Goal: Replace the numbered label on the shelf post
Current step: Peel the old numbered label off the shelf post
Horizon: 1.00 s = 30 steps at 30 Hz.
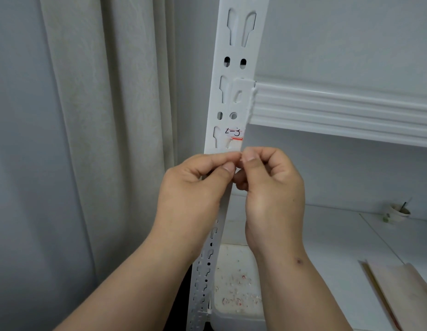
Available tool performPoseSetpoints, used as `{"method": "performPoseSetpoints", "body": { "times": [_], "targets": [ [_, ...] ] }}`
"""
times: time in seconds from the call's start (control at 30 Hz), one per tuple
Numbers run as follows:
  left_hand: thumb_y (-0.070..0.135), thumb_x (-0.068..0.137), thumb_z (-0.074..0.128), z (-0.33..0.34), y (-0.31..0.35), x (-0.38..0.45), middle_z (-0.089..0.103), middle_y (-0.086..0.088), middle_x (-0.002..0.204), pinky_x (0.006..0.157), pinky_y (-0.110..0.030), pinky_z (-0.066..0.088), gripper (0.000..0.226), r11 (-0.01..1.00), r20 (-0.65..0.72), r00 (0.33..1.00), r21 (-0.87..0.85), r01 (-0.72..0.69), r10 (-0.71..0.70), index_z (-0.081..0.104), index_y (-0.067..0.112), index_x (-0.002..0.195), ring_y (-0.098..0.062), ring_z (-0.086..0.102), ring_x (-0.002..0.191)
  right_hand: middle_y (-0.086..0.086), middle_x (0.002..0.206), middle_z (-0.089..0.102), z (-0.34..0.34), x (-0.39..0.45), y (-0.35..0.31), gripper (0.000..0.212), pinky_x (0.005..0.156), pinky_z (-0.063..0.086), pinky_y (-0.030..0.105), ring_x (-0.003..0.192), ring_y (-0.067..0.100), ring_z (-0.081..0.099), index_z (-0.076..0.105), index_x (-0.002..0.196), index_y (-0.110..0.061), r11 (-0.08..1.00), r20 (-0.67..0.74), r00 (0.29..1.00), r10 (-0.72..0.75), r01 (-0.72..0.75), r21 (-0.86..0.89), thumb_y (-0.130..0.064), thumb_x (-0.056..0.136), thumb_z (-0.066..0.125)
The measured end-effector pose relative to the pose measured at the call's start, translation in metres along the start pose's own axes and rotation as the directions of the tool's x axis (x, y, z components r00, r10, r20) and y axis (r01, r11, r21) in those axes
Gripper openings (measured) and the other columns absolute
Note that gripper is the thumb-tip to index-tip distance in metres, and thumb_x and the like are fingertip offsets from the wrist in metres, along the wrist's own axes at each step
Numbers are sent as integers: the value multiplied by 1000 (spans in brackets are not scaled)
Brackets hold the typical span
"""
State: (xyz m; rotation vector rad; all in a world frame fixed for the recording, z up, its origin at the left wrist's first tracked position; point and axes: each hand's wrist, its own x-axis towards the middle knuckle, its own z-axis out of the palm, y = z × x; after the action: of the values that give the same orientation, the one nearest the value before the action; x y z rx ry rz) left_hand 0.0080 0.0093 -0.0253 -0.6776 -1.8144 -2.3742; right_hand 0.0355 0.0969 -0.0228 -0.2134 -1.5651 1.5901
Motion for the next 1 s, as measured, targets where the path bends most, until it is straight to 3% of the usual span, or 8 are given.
{"method": "performPoseSetpoints", "body": {
  "times": [0.1,0.4,0.53,0.67,0.77,0.87,1.0],
  "targets": [
    [8,87,67,-3,1,3,78,4,85,69,-7,49,20,995,-53,998,-93,25,-30,78,24,91,-1,68,80,-7,63,66,-2,5,0,20,59,46,25,52,7,57,63,75,-18,998,-43,998,52,-50,37,-13,94,56],
    [13,86,71,2,-3,16,67,12,75,66,-13,48,20,994,-147,984,41,-98,103,67,29,74,-1,58,69,-8,75,73,-1,6,2,10,58,49,16,55,1,61,73,84,-23,997,-134,991,-23,13,-73,-18,89,65],
    [18,85,72,5,-3,21,61,10,93,77,-13,43,19,940,-157,951,262,-219,265,61,32,79,-3,56,83,-6,81,73,2,11,-1,9,62,51,15,61,2,64,74,93,-21,989,-173,979,-104,84,-120,-22,90,66],
    [15,80,76,7,-2,29,46,16,108,86,-4,38,29,849,-136,905,424,-314,403,55,33,89,1,51,103,-4,88,72,9,13,3,7,73,57,27,78,10,69,73,92,-22,964,-129,980,-150,116,-239,-26,87,69],
    [5,78,74,8,-3,34,46,12,122,79,-1,41,40,864,-99,911,372,-340,401,50,33,93,10,49,107,0,87,71,14,15,7,4,68,56,25,74,10,69,69,88,-22,973,-131,982,-136,108,-204,-22,84,71],
    [0,79,72,9,-4,37,50,17,128,76,-5,46,48,919,-74,936,230,-319,343,45,37,92,3,56,111,1,81,70,18,16,7,7,58,50,16,65,9,64,68,84,-21,988,-170,979,-116,96,-122,-18,81,73],
    [-3,79,70,10,-2,38,58,27,114,71,-12,52,51,944,-45,950,135,-300,308,42,39,88,1,64,100,-1,80,70,23,16,13,8,60,51,18,65,9,63,68,83,-23,989,-215,967,-139,125,-80,-24,78,73]
  ]
}}
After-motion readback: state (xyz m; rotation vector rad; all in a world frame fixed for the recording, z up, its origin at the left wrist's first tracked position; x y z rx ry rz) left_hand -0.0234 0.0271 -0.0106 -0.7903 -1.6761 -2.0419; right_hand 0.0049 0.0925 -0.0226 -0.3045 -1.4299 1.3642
